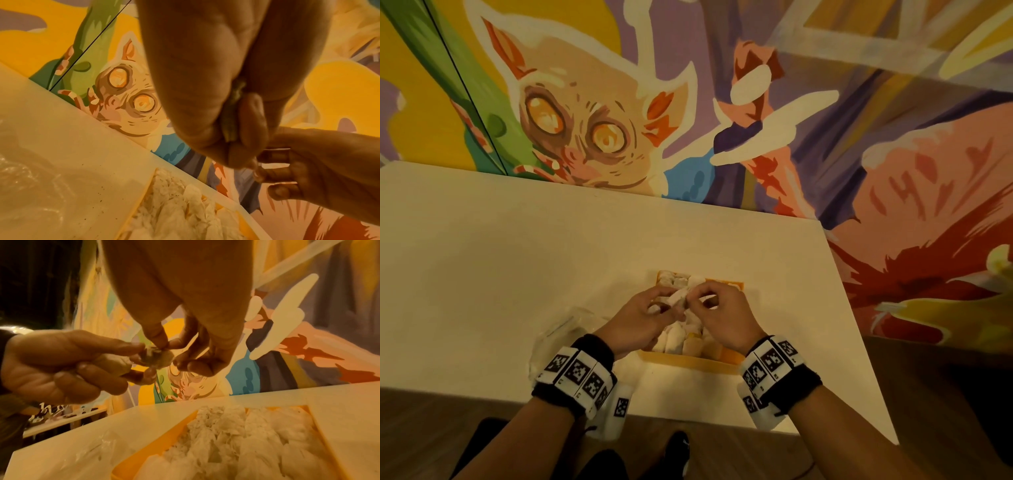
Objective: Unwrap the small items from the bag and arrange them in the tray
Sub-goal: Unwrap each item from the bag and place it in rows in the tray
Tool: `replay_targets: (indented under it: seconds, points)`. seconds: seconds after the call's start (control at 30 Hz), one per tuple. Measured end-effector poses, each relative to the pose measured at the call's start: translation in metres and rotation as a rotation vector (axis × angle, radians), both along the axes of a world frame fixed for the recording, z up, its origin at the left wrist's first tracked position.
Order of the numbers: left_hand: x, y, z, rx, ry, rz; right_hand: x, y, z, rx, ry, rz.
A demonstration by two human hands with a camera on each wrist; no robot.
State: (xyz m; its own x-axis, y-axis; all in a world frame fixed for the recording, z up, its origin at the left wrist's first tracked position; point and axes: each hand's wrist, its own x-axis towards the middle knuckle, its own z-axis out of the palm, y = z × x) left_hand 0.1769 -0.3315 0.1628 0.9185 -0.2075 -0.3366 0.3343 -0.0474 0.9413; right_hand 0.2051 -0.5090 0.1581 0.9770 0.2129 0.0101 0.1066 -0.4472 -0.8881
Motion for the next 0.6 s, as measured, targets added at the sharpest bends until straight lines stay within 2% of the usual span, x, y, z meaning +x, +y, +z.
replay_targets:
  seconds: [0.13,0.3,0.4,0.6]
  points:
    - [0.003,-0.004,0.002,0.183,-0.247,0.154,-0.002,-0.001,-0.001,0.124,0.045,-0.103]
    - [0.01,-0.002,-0.002,0.283,-0.344,0.229,-0.005,0.001,-0.008,0.163,0.038,-0.1]
    - [0.013,0.001,-0.002,0.328,-0.401,0.233,-0.005,0.001,-0.006,0.198,0.068,-0.067]
    - [0.015,0.003,0.001,0.348,-0.469,0.145,0.003,0.0,0.001,0.138,-0.074,-0.041]
